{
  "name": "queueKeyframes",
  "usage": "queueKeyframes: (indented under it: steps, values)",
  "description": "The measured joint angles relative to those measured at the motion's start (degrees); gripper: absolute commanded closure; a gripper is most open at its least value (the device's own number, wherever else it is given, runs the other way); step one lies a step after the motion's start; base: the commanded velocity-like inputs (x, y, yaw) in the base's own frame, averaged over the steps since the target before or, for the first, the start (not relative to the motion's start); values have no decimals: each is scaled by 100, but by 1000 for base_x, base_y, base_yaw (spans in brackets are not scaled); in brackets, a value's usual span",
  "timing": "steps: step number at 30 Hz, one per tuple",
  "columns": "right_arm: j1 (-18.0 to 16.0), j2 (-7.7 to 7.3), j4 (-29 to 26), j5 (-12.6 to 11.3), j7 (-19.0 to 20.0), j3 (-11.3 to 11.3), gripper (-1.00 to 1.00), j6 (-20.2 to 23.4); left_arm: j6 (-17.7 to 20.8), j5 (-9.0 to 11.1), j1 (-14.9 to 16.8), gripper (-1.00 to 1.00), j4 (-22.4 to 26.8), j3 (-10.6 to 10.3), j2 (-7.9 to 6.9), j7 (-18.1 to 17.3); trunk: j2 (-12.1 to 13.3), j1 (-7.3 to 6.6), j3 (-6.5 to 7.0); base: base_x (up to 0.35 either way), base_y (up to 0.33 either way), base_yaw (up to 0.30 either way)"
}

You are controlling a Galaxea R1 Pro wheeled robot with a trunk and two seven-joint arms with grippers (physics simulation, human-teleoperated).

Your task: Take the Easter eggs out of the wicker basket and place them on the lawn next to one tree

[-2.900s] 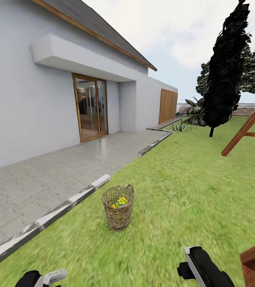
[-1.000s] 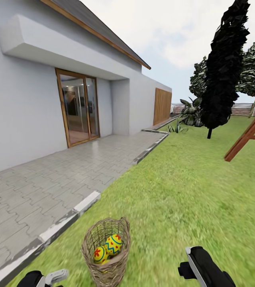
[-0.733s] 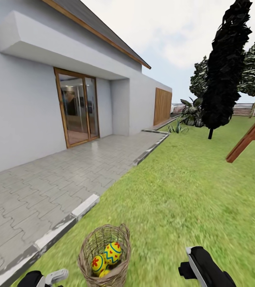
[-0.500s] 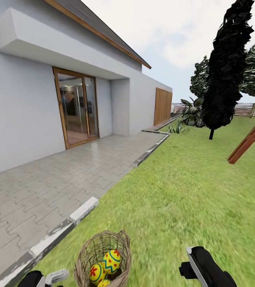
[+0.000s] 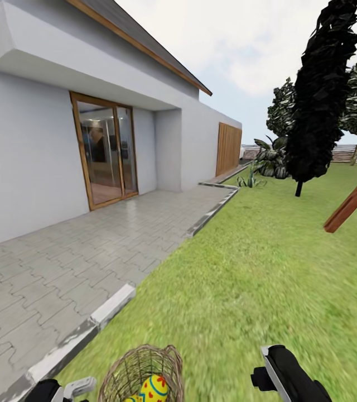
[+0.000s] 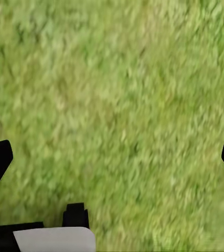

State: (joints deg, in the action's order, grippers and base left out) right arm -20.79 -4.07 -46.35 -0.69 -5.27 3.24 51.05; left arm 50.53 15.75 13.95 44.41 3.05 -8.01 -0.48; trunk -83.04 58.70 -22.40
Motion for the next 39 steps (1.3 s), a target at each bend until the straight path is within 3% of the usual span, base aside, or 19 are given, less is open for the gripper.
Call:
queueKeyframes:
  steps: [12,15,19,21,23,39]
  values:
    - [-1,9,7,2,0,9,-100,0,0,0,0,-100,0,2,0,-1,1,2,0,110,0,0]
    - [-2,8,7,0,0,9,-100,0,-11,89,0,-100,12,134,-30,7,1,3,0,2,0,0]
    - [0,9,9,0,0,9,-100,0,-6,307,0,-100,16,996,-30,44,0,3,0,0,0,0]
    - [-2,9,9,0,0,9,-100,0,-6,338,-1,-100,17,1250,-28,55,0,3,0,0,0,0]
    - [-2,9,9,1,0,9,-100,0,-8,353,-1,-100,16,1362,-24,60,0,3,0,0,0,0]
    - [0,9,9,8,-1,9,-100,0,-10,377,-1,-100,10,1448,-10,24,0,3,0,0,0,0]
